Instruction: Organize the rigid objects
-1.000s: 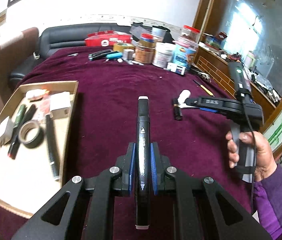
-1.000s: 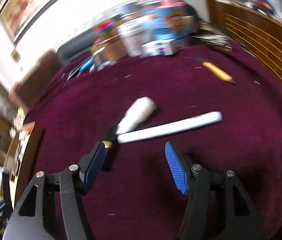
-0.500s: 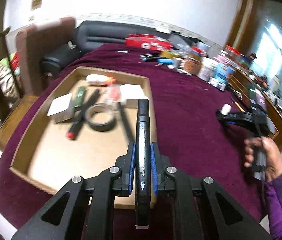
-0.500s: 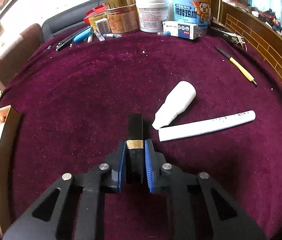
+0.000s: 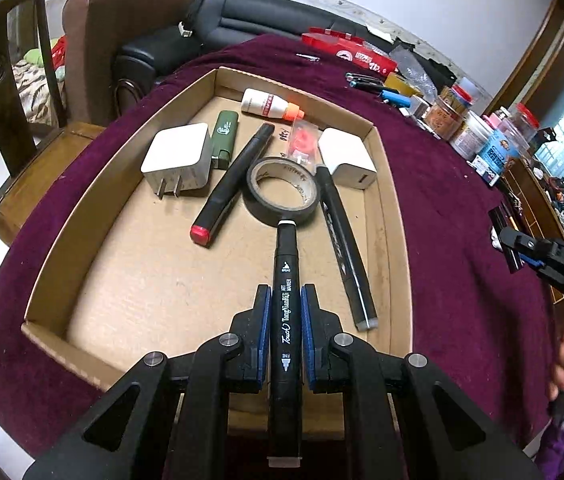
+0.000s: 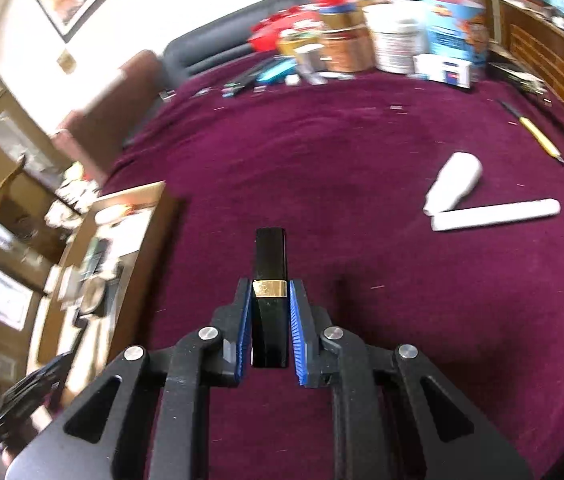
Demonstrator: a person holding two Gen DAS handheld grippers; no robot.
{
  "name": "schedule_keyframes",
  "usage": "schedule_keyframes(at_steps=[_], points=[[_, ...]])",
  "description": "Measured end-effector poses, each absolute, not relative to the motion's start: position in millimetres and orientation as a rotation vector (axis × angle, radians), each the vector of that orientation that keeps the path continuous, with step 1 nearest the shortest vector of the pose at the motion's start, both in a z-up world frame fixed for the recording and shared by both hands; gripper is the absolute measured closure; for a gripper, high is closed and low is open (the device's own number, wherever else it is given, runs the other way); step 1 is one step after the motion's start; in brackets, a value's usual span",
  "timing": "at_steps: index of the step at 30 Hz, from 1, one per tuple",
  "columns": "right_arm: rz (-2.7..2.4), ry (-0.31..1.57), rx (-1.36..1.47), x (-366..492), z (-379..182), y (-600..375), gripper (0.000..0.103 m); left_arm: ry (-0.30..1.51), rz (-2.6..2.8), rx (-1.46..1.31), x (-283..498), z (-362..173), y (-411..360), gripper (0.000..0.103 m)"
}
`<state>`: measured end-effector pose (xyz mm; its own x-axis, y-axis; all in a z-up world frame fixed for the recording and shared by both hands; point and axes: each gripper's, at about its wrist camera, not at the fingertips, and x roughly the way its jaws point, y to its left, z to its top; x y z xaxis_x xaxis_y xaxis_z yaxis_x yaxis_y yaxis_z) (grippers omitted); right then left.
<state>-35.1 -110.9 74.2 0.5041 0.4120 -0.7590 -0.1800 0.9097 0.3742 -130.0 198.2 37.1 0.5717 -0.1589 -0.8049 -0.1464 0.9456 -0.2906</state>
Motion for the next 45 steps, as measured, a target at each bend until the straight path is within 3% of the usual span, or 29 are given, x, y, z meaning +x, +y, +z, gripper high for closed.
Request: schedule_keyframes(at_steps=[15, 32, 36, 45], points=[[0.627, 1.062, 0.151, -57.1, 76.1, 28.6, 0.087, 1.011, 0.036, -0.395, -92.6, 24.2, 199.4, 0.091], [0.477, 1.085, -0.033, -22.5, 53.8, 77.3, 0.087, 0.994, 0.006, -0.484, -82.7, 23.0, 200.0, 0.090], [0.460, 1.086, -0.047, -18.5, 49.7, 79.0, 0.088, 0.941, 0.016, -0.468, -92.5, 32.8, 203.9, 0.075], [0.445, 1.063, -0.078, -18.2, 49.4, 83.9, 0.087, 0.847, 0.049, -0.478, -125.1, 52.0, 220.2, 0.065]])
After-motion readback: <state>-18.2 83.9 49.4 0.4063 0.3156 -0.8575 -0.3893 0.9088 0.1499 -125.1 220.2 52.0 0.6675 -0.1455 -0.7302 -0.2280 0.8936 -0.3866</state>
